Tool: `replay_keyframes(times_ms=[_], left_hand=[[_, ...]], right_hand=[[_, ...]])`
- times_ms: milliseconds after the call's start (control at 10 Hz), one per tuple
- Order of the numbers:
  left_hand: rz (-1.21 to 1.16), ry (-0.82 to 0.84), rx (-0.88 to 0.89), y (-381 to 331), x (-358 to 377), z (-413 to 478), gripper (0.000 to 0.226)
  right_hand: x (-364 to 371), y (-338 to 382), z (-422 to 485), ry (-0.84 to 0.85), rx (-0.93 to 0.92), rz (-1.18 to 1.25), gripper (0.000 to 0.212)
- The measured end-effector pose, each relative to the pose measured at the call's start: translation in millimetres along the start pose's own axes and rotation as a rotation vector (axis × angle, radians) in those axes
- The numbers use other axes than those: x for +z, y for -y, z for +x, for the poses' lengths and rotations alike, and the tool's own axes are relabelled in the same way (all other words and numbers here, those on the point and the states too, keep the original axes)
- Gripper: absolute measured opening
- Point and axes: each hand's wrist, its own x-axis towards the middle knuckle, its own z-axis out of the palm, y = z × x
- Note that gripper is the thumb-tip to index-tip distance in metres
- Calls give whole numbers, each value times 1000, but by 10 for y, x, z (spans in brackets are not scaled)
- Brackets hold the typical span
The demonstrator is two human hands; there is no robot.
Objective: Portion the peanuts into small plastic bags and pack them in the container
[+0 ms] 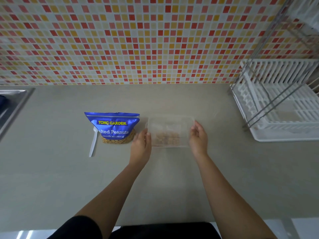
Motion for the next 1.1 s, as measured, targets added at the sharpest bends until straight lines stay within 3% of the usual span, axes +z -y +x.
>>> replay_keyframes(times_ms=[200, 600, 700, 800, 1000, 1100], left_hand=[[92, -14, -129, 179, 98, 61, 27], [140, -30, -100, 214, 116, 88, 19], [108, -37, -88, 219, 99, 61, 23], [76, 26, -90, 188, 31, 2, 29], [213, 303, -37, 117, -162, -63, 58], [300, 384, 7, 158, -181, -81, 62]], right_hand=[[146, -95, 97, 148, 5, -192, 42], [95, -161, 23, 156, -158, -509, 43], [77, -118, -35, 148, -124, -537, 46], [68, -52, -172, 124, -177, -586, 49], [167, -18, -490, 60, -320, -758, 78], [211, -11, -632, 50, -347, -803, 75]])
